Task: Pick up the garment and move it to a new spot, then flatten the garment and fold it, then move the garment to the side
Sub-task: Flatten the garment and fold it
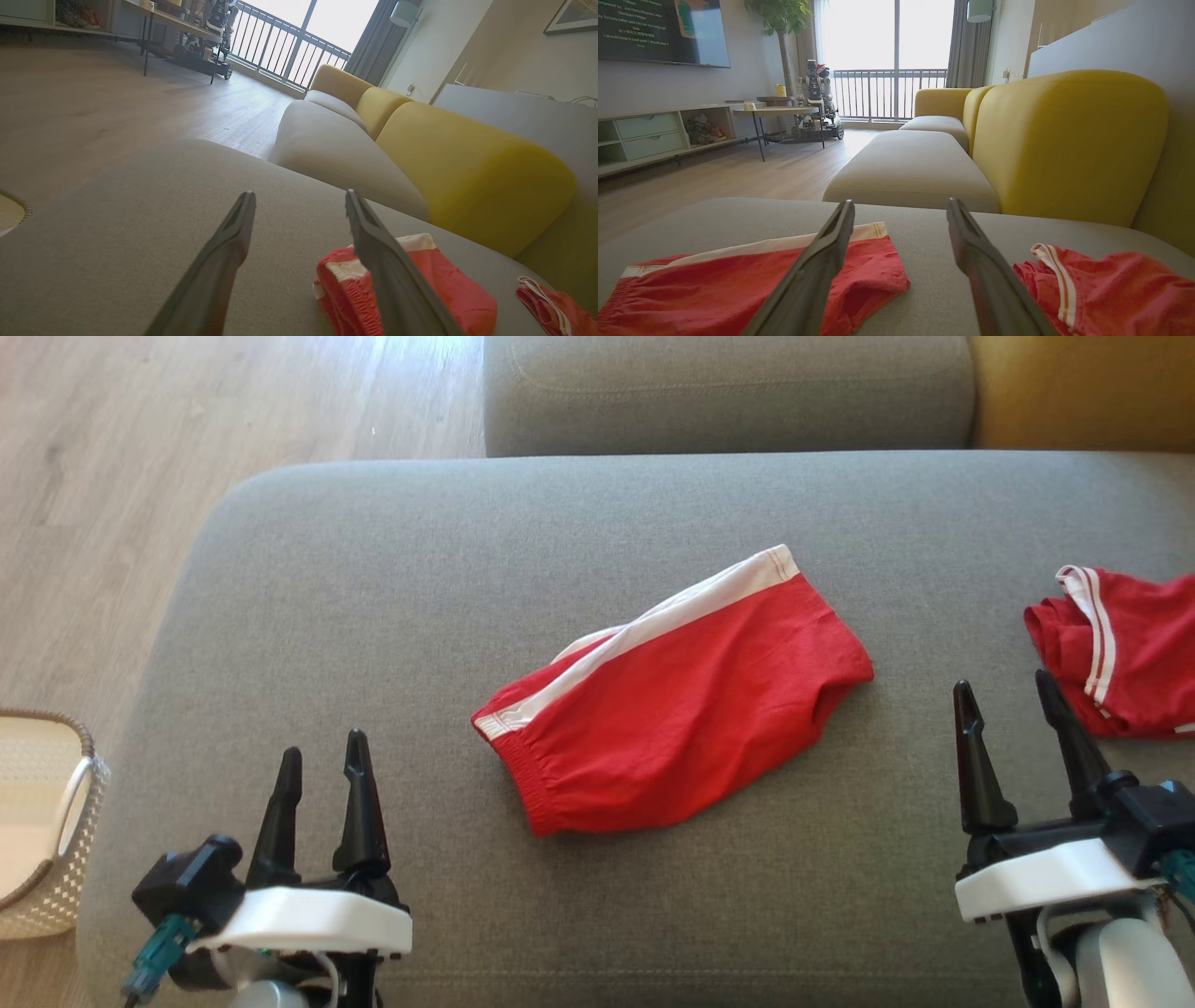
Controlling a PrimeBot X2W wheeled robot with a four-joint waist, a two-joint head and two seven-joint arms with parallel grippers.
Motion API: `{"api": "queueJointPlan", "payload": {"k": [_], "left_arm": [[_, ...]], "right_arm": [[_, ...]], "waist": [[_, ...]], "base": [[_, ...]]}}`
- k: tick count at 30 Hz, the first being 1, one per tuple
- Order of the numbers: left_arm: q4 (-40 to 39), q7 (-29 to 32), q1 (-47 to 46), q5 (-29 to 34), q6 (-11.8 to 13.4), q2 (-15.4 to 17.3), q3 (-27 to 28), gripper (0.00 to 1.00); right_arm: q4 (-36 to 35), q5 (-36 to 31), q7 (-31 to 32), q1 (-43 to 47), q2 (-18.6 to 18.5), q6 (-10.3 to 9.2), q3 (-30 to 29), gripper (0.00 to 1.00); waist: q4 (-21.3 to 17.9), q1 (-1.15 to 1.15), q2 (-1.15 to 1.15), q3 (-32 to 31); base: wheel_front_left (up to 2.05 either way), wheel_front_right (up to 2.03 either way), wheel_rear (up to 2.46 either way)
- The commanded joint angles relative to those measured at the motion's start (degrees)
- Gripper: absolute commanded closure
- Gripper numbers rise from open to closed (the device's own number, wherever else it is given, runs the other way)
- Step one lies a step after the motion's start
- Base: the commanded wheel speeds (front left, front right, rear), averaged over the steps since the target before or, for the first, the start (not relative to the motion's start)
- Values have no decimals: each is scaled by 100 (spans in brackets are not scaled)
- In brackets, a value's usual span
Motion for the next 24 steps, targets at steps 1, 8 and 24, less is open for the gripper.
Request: {"api": "queueJointPlan", "payload": {"k": [1, 8, 24], "left_arm": [[-215, -44, -225, -18, 35, 36, 166, 0], [-275, -44, -378, -16, 63, 36, 110, 0], [-252, -44, -683, -223, 162, 36, -177, 0]], "right_arm": [[-149, 48, -52, -120, -7, -1, 138, 0], [210, 418, 20, -292, -99, -1, 519, 0], [1373, 3293, 1853, -1282, -65, -1, 252, 0]], "waist": [[9, 0, 0, 25], [115, 0, 0, 285], [503, 0, 0, 851]], "base": [[0, 0, 0], [0, 0, 0], [0, 0, 0]]}}
